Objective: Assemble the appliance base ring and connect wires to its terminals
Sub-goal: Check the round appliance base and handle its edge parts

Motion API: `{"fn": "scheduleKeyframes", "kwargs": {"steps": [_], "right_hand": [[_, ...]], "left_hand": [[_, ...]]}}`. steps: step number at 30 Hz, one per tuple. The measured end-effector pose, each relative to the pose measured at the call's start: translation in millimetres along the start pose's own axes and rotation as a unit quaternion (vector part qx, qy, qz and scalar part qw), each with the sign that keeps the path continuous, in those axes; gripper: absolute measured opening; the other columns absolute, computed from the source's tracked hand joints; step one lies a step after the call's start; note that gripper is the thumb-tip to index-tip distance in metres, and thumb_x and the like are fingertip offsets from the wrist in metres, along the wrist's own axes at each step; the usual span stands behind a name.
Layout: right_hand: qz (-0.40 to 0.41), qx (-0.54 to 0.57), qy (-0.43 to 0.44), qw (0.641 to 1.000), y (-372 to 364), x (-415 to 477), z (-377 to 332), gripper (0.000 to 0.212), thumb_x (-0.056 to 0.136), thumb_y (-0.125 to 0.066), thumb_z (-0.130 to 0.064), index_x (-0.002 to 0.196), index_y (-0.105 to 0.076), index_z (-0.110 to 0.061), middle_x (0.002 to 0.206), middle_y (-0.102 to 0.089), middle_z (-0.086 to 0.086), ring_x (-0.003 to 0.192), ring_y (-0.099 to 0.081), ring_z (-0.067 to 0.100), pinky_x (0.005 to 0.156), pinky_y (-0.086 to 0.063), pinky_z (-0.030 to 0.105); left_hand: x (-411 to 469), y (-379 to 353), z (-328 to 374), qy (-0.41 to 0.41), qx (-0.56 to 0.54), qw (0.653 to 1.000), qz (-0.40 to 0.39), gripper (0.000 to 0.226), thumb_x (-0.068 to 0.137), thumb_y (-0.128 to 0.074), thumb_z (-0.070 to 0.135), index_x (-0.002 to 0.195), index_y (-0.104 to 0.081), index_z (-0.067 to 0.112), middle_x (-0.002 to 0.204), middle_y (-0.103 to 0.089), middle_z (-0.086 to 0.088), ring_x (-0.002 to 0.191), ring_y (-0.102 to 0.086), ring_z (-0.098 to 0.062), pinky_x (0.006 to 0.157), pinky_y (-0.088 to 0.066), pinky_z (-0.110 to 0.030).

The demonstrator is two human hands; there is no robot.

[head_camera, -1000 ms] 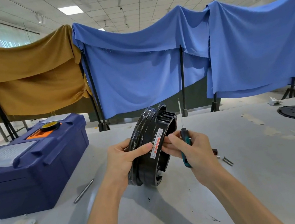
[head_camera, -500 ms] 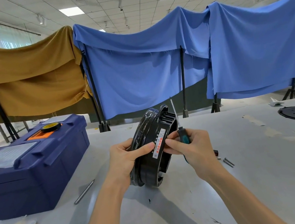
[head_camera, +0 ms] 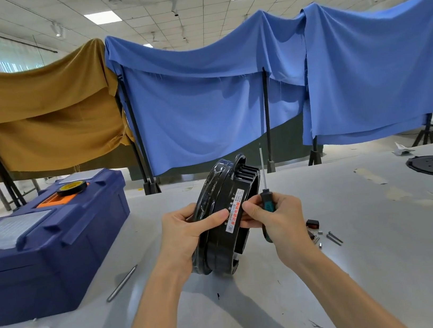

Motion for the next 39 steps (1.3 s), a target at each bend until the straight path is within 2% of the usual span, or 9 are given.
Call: {"fn": "scheduleKeyframes", "kwargs": {"steps": [7,13,17,21,26,30,32,35,39], "right_hand": [[0.035,0.112,-0.098,0.988,4,-4,22,0.006,0.078,-0.07,-0.001,0.076,-0.065,0.0,0.07,-0.074,0.006,0.066,-0.073,0.021,0.056,-0.058,0.023],[0.163,0.069,-0.021,0.984,20,-19,12,0.01,0.079,-0.075,-0.004,0.072,-0.072,-0.01,0.067,-0.074,0.002,0.063,-0.073,0.017,0.055,-0.054,0.014],[0.216,0.047,-0.001,0.975,30,-28,9,0.014,0.082,-0.073,-0.005,0.072,-0.072,-0.015,0.067,-0.073,-0.005,0.068,-0.073,0.016,0.056,-0.052,0.012],[0.219,0.077,-0.053,0.971,41,-35,16,0.017,0.082,-0.071,0.002,0.071,-0.072,-0.011,0.067,-0.073,0.0,0.072,-0.073,0.019,0.056,-0.054,0.014],[0.177,0.155,-0.177,0.956,49,-40,38,0.006,0.081,-0.065,0.013,0.085,-0.066,0.009,0.079,-0.074,0.018,0.074,-0.074,0.03,0.072,-0.061,0.037],[0.147,0.217,-0.244,0.934,48,-47,54,0.012,0.083,-0.055,0.02,0.085,-0.062,0.011,0.084,-0.071,0.024,0.083,-0.07,0.035,0.087,-0.054,0.045],[0.127,0.233,-0.278,0.923,46,-51,62,0.014,0.086,-0.051,0.018,0.089,-0.062,0.01,0.088,-0.07,0.022,0.088,-0.066,0.035,0.091,-0.051,0.044],[0.103,0.235,-0.341,0.904,46,-62,73,0.015,0.091,-0.052,0.011,0.099,-0.064,0.007,0.092,-0.065,0.018,0.09,-0.061,0.032,0.078,-0.053,0.041],[0.092,0.257,-0.406,0.872,45,-77,85,0.007,0.091,-0.055,0.004,0.089,-0.062,0.003,0.073,-0.056,0.013,0.068,-0.057,0.023,0.054,-0.049,0.032]], "left_hand": [[-1,-6,1,-0.006,0.013,1.0,0.004,0.037,0.057,-0.09,0.023,0.091,-0.078,0.014,0.091,-0.075,-0.014,0.08,-0.073,-0.034,0.062,-0.059,-0.037],[-1,-13,3,-0.027,0.027,0.999,0.021,0.031,0.061,-0.089,0.021,0.089,-0.077,0.014,0.087,-0.075,-0.012,0.079,-0.073,-0.032,0.063,-0.059,-0.037],[0,-23,0,-0.031,0.064,0.997,0.039,0.031,0.06,-0.09,0.025,0.085,-0.076,0.015,0.084,-0.075,-0.008,0.079,-0.073,-0.03,0.073,-0.059,-0.048],[0,-34,0,-0.061,0.128,0.989,0.046,0.022,0.061,-0.09,0.024,0.079,-0.076,0.022,0.081,-0.074,0.0,0.077,-0.071,-0.023,0.074,-0.059,-0.044],[-3,-42,0,-0.11,0.235,0.965,0.042,0.02,0.061,-0.09,0.025,0.069,-0.073,0.032,0.075,-0.068,0.015,0.07,-0.066,-0.007,0.062,-0.049,-0.02],[-10,-47,-4,-0.122,0.318,0.939,0.052,0.022,0.062,-0.088,0.029,0.066,-0.068,0.037,0.079,-0.066,0.01,0.073,-0.064,-0.01,0.067,-0.051,-0.032],[-12,-48,-6,-0.13,0.347,0.927,0.051,0.018,0.063,-0.087,0.03,0.069,-0.07,0.033,0.077,-0.064,0.009,0.073,-0.062,-0.012,0.065,-0.048,-0.031],[-16,-50,-9,-0.134,0.393,0.908,0.054,0.02,0.066,-0.086,0.032,0.081,-0.076,0.024,0.075,-0.06,0.013,0.071,-0.057,-0.007,0.061,-0.041,-0.022],[-16,-55,-19,-0.115,0.463,0.878,0.038,0.024,0.068,-0.083,0.038,0.087,-0.075,0.025,0.08,-0.058,0.012,0.077,-0.056,-0.011,0.064,-0.04,-0.03]]}}
Point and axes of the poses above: each hand's wrist, its own x-axis towards the middle knuckle, its own y-axis out of the back of the hand, z = x × y, the point moved 9 cm from there along x, towards the middle knuckle
